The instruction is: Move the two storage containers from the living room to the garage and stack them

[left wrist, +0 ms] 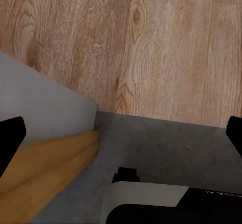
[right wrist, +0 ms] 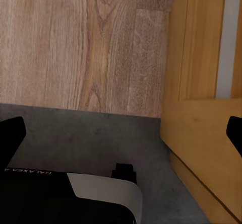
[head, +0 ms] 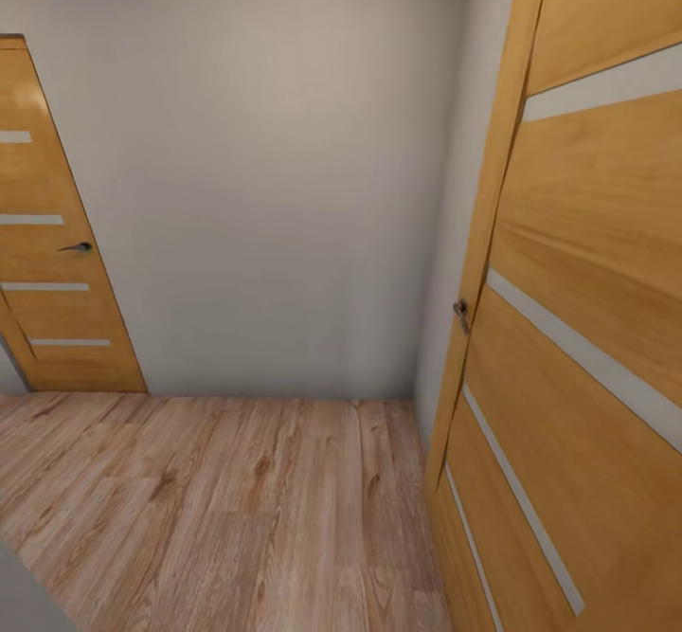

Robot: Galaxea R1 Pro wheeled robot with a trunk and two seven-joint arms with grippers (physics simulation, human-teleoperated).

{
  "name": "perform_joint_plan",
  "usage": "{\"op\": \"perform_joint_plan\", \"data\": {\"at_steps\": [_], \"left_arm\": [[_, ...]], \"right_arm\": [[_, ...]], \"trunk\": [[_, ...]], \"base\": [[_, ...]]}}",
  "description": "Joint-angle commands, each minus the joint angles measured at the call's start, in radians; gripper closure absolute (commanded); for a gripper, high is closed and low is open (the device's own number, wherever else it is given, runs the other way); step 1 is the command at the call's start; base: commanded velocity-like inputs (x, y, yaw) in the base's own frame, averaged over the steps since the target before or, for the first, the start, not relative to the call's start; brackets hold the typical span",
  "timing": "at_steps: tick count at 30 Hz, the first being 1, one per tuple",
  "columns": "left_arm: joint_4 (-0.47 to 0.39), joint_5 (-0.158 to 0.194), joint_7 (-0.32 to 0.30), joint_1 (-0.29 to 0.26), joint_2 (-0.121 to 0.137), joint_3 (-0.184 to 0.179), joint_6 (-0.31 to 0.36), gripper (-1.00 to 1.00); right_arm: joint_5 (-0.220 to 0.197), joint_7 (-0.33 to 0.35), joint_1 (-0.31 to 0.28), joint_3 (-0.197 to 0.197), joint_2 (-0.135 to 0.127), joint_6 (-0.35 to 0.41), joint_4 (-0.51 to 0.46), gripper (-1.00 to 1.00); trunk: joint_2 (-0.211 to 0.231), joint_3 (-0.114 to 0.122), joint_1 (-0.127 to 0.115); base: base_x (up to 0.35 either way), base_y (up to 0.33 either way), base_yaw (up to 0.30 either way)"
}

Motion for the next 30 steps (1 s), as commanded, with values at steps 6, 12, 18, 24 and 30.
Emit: {"op": "perform_joint_plan", "data": {"at_steps": [6,12,18,24,30], "left_arm": [[0.005,-0.003,0.001,-0.002,0.000,0.007,-0.007,-1.00],[0.005,-0.003,0.003,-0.002,0.000,0.007,-0.007,-1.00],[0.005,-0.003,0.003,-0.002,0.000,0.007,-0.007,-1.00],[0.005,-0.003,0.003,-0.002,0.000,0.007,-0.007,-1.00],[0.005,-0.003,0.003,-0.002,0.000,0.007,-0.007,-1.00]], "right_arm": [[0.000,0.002,-0.002,0.005,0.000,-0.008,0.005,-1.00],[0.001,0.002,-0.003,0.005,0.000,-0.008,0.005,-1.00],[0.001,0.002,-0.002,0.005,0.000,-0.009,0.005,-1.00],[0.001,0.002,-0.003,0.005,0.000,-0.009,0.005,-1.00],[0.001,0.002,-0.003,0.005,0.000,-0.009,0.005,-1.00]], "trunk": [[-0.002,-0.002,0.000],[-0.002,-0.002,0.000],[-0.002,-0.002,0.000],[-0.002,-0.002,0.000],[-0.002,-0.002,0.000]], "base": [[0.006,0.002,0.000],[0.118,-0.033,0.000],[0.300,-0.062,0.000],[0.140,-0.005,0.000],[0.009,0.000,0.000]]}}
